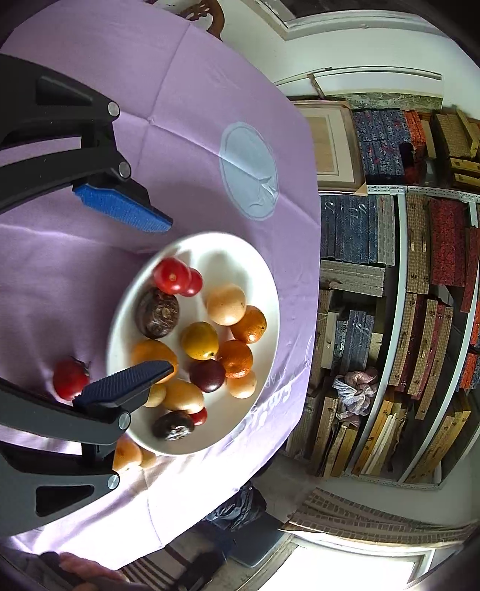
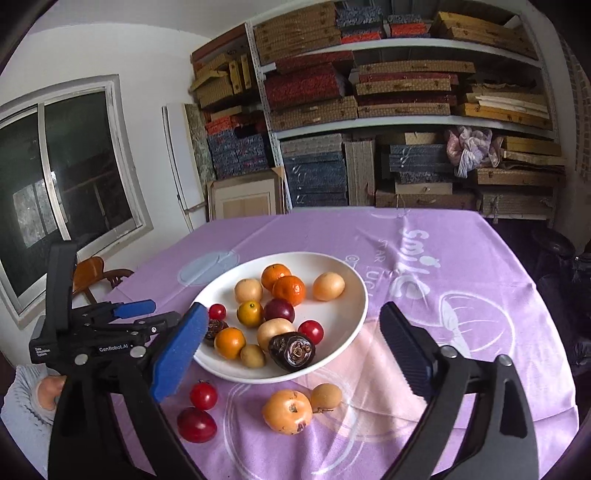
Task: Organize fruits
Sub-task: 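Place the tangerine on the plate with left gripper while right places the brown fruit, then move the open left gripper toward the dark red plum on the cloth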
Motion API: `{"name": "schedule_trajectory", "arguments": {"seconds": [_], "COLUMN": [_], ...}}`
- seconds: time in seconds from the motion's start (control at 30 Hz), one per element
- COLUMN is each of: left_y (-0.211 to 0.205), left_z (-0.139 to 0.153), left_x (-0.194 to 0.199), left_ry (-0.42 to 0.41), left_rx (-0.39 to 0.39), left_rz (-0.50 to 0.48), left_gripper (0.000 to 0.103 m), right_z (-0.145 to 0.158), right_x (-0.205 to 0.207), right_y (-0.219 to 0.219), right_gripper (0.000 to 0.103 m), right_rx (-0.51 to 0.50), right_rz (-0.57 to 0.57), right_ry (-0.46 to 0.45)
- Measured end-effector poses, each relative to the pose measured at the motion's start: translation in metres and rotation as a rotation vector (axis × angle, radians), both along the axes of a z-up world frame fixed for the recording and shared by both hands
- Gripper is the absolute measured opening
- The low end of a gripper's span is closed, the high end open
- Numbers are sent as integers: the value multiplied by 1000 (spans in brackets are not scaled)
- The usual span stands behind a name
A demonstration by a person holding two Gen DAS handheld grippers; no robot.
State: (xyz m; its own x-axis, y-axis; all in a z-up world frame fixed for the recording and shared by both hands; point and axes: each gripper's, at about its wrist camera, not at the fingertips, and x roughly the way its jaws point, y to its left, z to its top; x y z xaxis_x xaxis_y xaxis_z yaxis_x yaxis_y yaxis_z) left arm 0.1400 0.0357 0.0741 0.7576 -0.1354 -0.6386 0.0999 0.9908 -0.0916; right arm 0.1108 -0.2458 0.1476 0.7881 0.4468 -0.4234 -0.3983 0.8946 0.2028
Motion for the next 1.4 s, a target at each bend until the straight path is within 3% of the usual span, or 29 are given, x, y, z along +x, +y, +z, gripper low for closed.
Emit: {"name": "schedule_trajectory", "arguments": {"seconds": [0.13, 0.23, 0.3, 0.37, 0.43, 0.83, 1.4], "left_y": [-5, -20, -38, -57, -67, -73, -73], "left_z": [-16, -24, -24, -26, -34, -58, -55], "left_x": [-34, -50, -58, -65, -66, -54, -57], "left_ry": [32, 55, 36, 8, 24, 120, 92], "left_rx": [25, -3, 25, 108, 133, 95, 119], "left_rz": [-21, -82, -119, -135, -155, -196, -171], "left_gripper": [86, 86, 86, 86, 86, 81, 81], "right_z": [-8, -24, -28, -29, -29, -35, -41], "right_x": [-39, -41, -32, -31, -31, -29, -26], "right_y": [-22, -34, -38, -40, -40, -32, -27], "right_gripper": [99, 99, 99, 99, 99, 99, 99], "right_rx": [17, 22, 40, 54, 45, 23, 14], "right_rz": [-38, -69, -72, -70, -68, -60, -55], "right_ry": [-47, -3, 46, 52, 49, 73, 86]}}
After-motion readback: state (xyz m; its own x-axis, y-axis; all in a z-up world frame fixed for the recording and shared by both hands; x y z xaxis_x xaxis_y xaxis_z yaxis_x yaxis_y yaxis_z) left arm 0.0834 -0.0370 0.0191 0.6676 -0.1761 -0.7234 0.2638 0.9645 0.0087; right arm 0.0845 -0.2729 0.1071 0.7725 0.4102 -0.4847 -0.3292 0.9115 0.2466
